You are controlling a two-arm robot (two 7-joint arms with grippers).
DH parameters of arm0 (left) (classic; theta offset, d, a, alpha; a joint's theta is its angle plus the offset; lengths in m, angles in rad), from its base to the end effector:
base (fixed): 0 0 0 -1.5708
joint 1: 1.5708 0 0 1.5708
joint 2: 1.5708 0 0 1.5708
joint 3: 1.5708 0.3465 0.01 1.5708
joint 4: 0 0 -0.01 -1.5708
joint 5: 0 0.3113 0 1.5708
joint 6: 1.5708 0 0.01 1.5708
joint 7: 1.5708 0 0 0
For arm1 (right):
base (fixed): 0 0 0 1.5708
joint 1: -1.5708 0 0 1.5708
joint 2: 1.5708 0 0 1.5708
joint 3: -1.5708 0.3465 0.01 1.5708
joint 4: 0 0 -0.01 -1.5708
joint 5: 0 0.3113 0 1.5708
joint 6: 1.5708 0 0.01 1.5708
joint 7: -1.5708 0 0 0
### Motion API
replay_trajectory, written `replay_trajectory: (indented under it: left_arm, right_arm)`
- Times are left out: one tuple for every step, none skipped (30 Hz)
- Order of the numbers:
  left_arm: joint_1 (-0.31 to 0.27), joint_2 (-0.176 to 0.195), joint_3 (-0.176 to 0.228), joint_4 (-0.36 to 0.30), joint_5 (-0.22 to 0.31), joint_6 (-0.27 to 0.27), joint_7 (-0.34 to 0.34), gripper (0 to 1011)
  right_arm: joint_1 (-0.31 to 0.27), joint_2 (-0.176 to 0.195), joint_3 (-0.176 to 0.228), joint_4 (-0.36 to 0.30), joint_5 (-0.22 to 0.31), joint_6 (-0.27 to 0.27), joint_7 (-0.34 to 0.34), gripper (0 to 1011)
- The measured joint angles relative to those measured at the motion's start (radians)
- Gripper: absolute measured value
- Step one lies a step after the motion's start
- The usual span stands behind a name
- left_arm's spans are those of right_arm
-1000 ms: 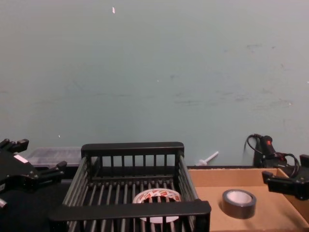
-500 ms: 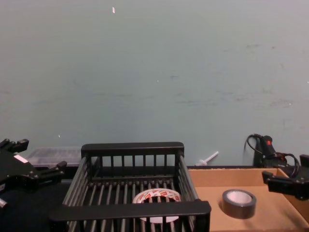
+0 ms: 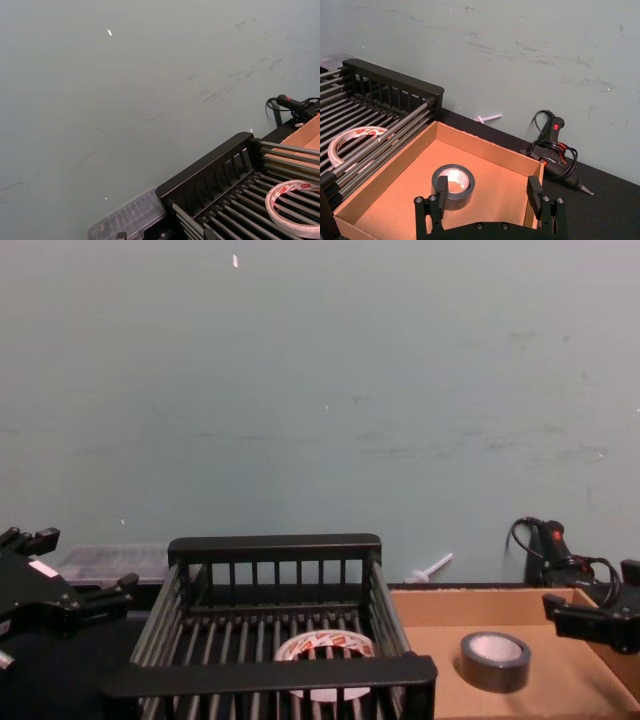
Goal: Pick up the white tape and place it into the black box , Pick up the silver tape and place it into the brown box.
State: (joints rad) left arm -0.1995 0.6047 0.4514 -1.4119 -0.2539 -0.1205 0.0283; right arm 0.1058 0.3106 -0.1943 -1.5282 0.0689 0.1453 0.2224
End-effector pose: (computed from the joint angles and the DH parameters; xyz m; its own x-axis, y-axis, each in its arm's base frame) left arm 0.3696 0.1142 -0.3483 0.2923 0.8803 0.3738 -0.9553 0.2873 0.0704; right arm 0.3618 -0.0527 -0.3370 0.3765 -0.9008 0.2164 0.9215 0.3400 -0.1879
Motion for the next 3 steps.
replay_trajectory:
  left_arm:
    - [0.0,0.0,0.0,0.0,0.0,0.0,0.0,1001]
    - [0.0,0.0,0.0,0.0,0.0,0.0,0.0,1001]
    - [0.0,0.0,0.0,0.0,0.0,0.0,0.0,1001]
  right_arm:
    - [0.0,0.0,0.0,0.0,0.0,0.0,0.0,1002]
    - [0.0,0.0,0.0,0.0,0.0,0.0,0.0,1002]
    - [0.0,0.0,0.0,0.0,0.0,0.0,0.0,1002]
